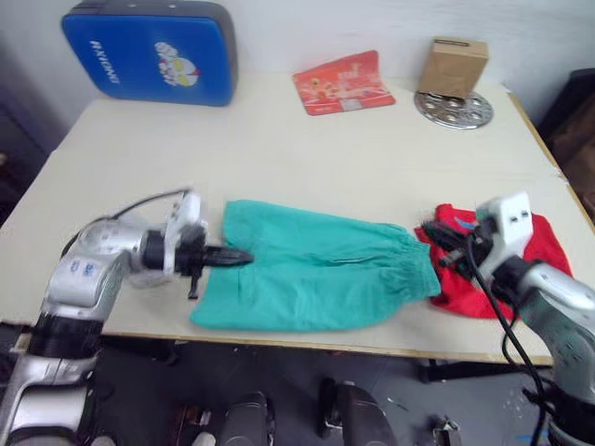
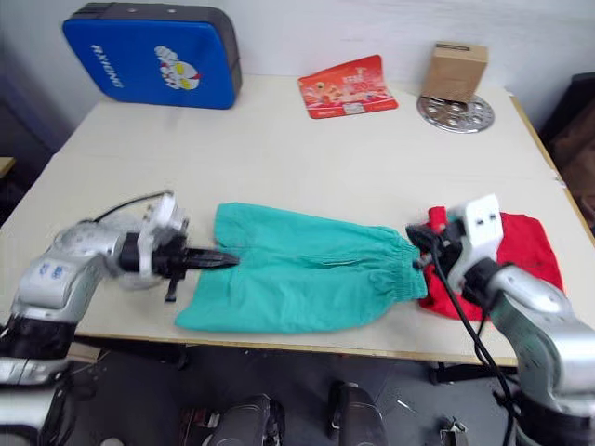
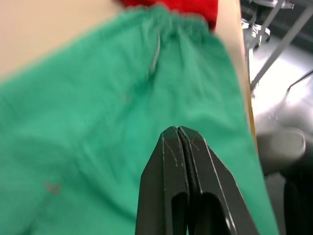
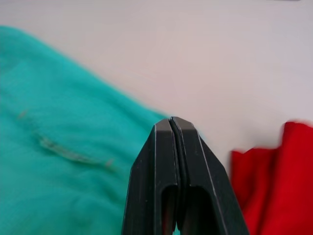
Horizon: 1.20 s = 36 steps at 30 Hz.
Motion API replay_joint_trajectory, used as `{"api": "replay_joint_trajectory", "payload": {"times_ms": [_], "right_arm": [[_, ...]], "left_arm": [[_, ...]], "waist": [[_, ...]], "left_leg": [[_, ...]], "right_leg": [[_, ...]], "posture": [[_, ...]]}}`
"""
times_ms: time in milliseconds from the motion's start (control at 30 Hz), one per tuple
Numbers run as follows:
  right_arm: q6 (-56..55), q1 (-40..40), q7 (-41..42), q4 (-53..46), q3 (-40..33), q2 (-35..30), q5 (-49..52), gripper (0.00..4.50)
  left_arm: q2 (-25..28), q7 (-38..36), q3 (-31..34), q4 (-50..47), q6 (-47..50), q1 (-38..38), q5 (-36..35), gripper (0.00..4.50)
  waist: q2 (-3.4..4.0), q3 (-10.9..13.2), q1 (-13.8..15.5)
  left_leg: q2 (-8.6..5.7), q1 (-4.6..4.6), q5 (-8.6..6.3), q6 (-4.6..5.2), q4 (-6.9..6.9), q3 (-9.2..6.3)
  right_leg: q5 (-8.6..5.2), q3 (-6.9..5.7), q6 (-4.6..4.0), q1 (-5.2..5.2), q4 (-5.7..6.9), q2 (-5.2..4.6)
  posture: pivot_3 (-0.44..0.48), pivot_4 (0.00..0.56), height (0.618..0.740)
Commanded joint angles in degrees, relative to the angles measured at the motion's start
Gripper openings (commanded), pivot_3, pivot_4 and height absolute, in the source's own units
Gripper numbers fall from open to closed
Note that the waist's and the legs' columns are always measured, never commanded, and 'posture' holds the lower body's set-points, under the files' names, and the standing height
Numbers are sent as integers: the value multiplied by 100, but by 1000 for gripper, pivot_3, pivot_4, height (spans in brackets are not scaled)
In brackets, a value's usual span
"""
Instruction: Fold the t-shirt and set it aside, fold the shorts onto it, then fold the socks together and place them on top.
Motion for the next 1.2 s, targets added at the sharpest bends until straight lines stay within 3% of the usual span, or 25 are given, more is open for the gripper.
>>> {"api": "replay_joint_trajectory", "payload": {"times_ms": [33,100,300,467,500,700,867,967,1200], "right_arm": [[719,700,-221,-682,-702,125,1034,167],[869,1063,-496,-827,-858,315,1393,569],[845,1925,-1572,-945,-825,1148,2479,2683],[621,2066,-2209,-538,-486,1477,2925,4423],[558,2009,-2325,-405,-435,1526,3036,4472],[49,1354,-2892,577,-137,1880,3505,4472],[-302,693,-3169,1334,130,1973,3273,4472],[-453,480,-3087,1424,358,1939,3154,3861],[-630,20,-2455,930,856,1223,2708,1375]], "left_arm": [[-527,25,-641,589,-564,-525,491,6],[-786,-18,-1023,1164,-1321,-722,1026,0],[-1380,-34,-1480,2608,-2645,-986,1780,0],[-1700,95,-1559,3749,-3411,-1238,2223,0],[-1746,105,-1550,3905,-3497,-1282,2276,0],[-1917,193,-1484,4529,-3881,-1448,2495,0],[-1953,251,-1465,4622,-3983,-1437,2604,0],[-1928,411,-1454,4656,-3974,-1413,2692,0],[-1899,807,-1407,4706,-3875,-1327,2827,0]], "waist": [[2,-5,-6],[6,-8,-27],[6,-8,-181],[5,-9,-185],[5,-9,-185],[-3,-14,-186],[-5,-18,-192],[-7,-20,-193],[-6,-20,-193]], "left_leg": [[-3,0,0,3,0,2],[-7,5,-1,7,-4,12],[9,18,3,-3,-21,30],[6,20,2,0,-18,30],[6,19,2,0,-18,28],[5,19,2,2,-18,27],[5,20,2,4,-17,27],[6,20,3,4,-17,27],[5,19,2,7,-16,27]], "right_leg": [[2,1,3,2,-2,0],[3,4,5,4,-3,2],[-2,16,-5,-6,4,16],[-4,18,-7,-7,-5,9],[-4,16,-7,-7,-6,9],[-3,15,-6,-7,-3,5],[-3,16,-6,-6,-3,3],[-3,15,-6,-6,0,3],[-2,16,-4,-6,1,1]], "posture": [[0,150,740],[0,150,740],[0,150,740],[0,150,740],[0,150,740],[0,150,740],[0,150,740],[0,150,740],[0,150,740]]}}
